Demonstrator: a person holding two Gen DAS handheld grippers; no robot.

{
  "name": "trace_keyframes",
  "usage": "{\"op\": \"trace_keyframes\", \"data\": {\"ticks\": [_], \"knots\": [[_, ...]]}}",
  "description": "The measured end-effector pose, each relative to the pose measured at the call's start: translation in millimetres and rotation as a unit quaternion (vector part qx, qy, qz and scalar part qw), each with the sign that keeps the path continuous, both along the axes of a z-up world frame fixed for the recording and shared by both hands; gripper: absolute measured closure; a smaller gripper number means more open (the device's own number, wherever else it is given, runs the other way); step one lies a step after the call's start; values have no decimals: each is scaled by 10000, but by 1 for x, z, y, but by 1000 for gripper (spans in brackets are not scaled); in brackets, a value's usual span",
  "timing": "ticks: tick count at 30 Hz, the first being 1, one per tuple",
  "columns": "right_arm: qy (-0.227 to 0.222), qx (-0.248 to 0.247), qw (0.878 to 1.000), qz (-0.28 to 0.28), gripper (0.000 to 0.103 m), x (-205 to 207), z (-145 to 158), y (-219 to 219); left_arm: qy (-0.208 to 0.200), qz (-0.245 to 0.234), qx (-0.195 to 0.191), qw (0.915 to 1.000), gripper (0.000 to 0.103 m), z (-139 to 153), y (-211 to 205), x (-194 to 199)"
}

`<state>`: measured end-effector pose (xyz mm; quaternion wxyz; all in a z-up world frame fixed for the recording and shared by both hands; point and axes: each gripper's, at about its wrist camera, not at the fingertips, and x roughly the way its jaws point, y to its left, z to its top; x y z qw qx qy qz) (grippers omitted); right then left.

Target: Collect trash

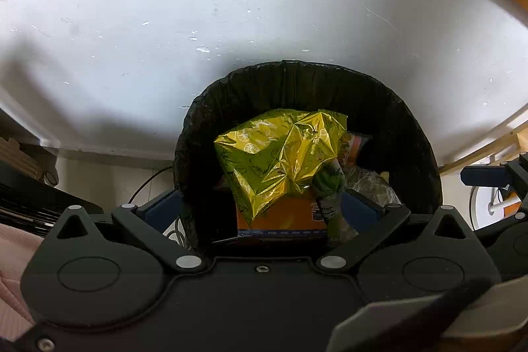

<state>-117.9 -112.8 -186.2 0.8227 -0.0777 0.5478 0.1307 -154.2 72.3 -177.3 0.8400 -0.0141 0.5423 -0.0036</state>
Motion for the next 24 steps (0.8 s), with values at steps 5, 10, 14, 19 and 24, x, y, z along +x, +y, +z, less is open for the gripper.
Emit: {"op": "trace_keyframes", "data": {"ticks": [5,10,14,19,24], "knots": [[2,-1,10000,3,0,-1,0,0,16,-16,2,10000,0,-1,0,-1],[23,-12,10000,3,0,-3,-1,1,18,-13,5,10000,0,-1,0,-1],[32,-25,10000,18,0,-3,-1,2,11,-15,0,10000,0,-1,0,-1],[48,-32,10000,10,0,-2,-1,2,-16,-16,6,10000,2,-1,0,-1],[47,-33,10000,13,0,-2,-1,2,-13,-23,5,10000,2,0,0,-1]]}}
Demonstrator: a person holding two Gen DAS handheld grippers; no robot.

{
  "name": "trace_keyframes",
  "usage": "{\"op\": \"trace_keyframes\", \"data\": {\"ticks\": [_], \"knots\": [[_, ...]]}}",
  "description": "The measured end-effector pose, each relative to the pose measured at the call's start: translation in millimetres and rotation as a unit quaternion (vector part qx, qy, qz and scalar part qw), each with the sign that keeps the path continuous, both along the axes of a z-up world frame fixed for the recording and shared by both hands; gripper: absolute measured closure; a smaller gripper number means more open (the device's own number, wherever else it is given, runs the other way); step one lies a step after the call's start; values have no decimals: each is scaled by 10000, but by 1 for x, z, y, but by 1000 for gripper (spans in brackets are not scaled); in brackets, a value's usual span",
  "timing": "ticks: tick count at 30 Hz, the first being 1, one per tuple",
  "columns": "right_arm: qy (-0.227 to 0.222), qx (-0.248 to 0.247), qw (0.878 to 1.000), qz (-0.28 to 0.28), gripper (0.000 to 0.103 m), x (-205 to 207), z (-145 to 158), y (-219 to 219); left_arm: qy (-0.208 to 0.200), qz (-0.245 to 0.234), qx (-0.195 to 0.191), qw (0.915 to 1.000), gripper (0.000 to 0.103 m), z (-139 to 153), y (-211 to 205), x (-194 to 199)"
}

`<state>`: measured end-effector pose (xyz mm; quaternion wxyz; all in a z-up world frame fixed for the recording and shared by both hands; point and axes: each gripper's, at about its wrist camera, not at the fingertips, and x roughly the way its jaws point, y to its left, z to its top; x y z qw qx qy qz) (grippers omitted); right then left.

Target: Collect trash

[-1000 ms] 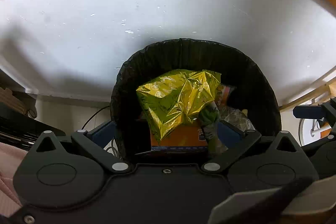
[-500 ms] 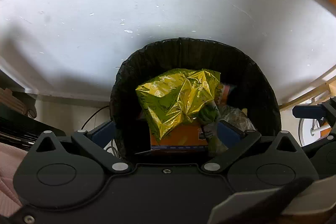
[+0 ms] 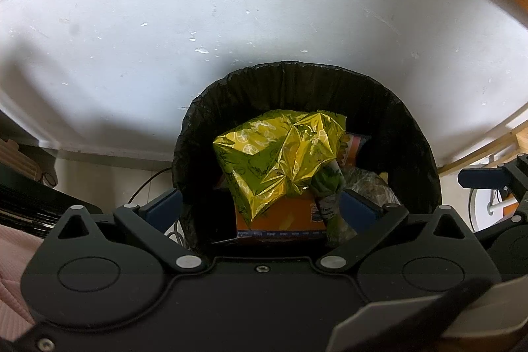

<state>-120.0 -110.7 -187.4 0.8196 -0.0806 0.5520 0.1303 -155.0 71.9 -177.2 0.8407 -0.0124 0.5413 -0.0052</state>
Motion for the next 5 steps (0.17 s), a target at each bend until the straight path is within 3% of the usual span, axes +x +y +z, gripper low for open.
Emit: {"op": "trace_keyframes", "data": {"ticks": [5], "knots": [[1,1,10000,-5,0,0,0,0,24,-34,28,10000,3,0,-1,0]]}}
